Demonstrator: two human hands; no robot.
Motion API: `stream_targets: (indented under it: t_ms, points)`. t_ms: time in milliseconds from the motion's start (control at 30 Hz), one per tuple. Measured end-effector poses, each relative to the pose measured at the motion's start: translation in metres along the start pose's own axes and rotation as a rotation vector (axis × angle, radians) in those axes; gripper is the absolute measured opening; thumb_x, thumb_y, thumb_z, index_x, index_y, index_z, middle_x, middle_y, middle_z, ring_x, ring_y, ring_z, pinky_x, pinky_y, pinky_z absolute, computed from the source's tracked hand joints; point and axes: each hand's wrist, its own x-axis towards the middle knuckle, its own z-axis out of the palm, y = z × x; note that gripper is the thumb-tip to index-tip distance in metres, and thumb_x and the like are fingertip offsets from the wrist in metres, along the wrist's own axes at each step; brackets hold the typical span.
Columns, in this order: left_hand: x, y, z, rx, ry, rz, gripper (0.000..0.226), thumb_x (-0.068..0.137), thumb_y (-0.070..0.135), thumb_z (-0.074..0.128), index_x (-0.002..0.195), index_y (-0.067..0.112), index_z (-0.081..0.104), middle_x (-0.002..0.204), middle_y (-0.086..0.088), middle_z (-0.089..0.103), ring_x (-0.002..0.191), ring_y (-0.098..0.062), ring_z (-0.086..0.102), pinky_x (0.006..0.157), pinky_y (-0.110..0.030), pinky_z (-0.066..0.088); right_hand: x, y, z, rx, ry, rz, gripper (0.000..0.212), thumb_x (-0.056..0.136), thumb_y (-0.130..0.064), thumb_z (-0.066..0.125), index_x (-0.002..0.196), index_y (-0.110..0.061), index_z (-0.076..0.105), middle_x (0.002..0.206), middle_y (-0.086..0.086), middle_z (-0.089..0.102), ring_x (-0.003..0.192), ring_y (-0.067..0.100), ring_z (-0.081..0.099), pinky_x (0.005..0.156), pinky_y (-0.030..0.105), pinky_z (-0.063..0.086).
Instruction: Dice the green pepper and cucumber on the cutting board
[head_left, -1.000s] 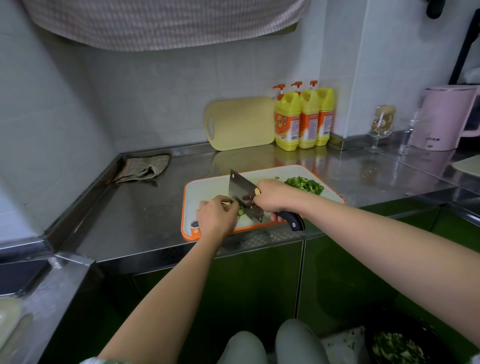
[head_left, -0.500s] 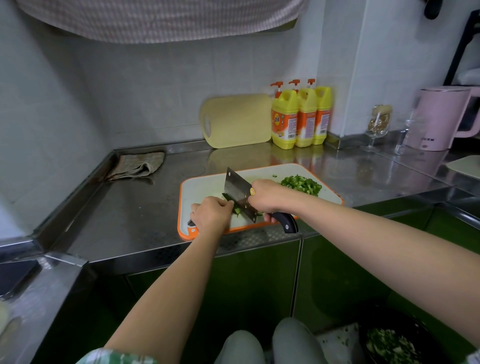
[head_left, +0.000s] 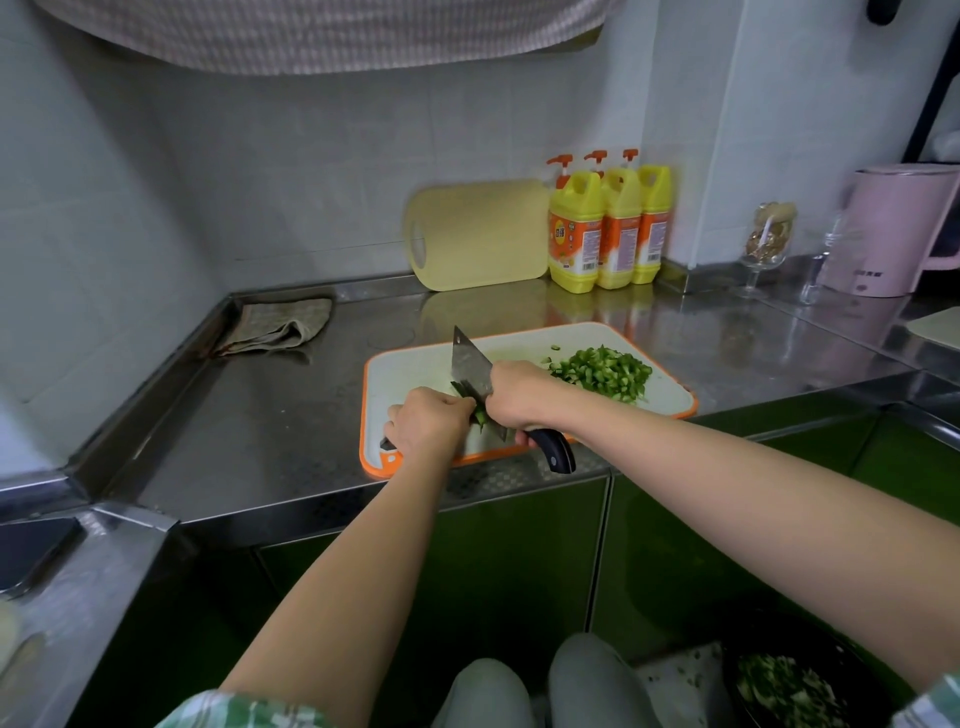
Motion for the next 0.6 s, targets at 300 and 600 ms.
stream_targets:
  t_ms: [300, 600]
  points:
    - [0.005, 0.0, 0.0, 0.002, -0.029, -0.004, 0.019, 0.081, 0.04, 0.07, 0.08, 0.022, 0.075, 0.09, -0.01, 0.061, 0.106, -0.033, 0.046, 0.091, -0.039, 0.036, 0.02, 0.002, 0.004, 0.002, -0.027, -0.018, 0.019, 0.096, -0.001, 0.036, 0.106, 0.005, 0.052, 0.068, 0.015, 0.058, 0.048, 0.022, 0.059, 0.044, 0.028, 0.049]
    - [0.009, -0.006, -0.003, -0.023, -0.052, -0.007, 0.023, 0.077, 0.043, 0.07, 0.063, 0.026, 0.07, 0.092, -0.009, 0.068, 0.102, -0.033, 0.051, 0.09, -0.044, 0.048, 0.025, 0.017, 0.006, 0.186, 0.006, 0.021, 0.034, 0.097, -0.005, 0.034, 0.13, 0.003, 0.041, 0.072, 0.015, 0.055, 0.044, 0.019, 0.053, 0.036, 0.023, 0.042]
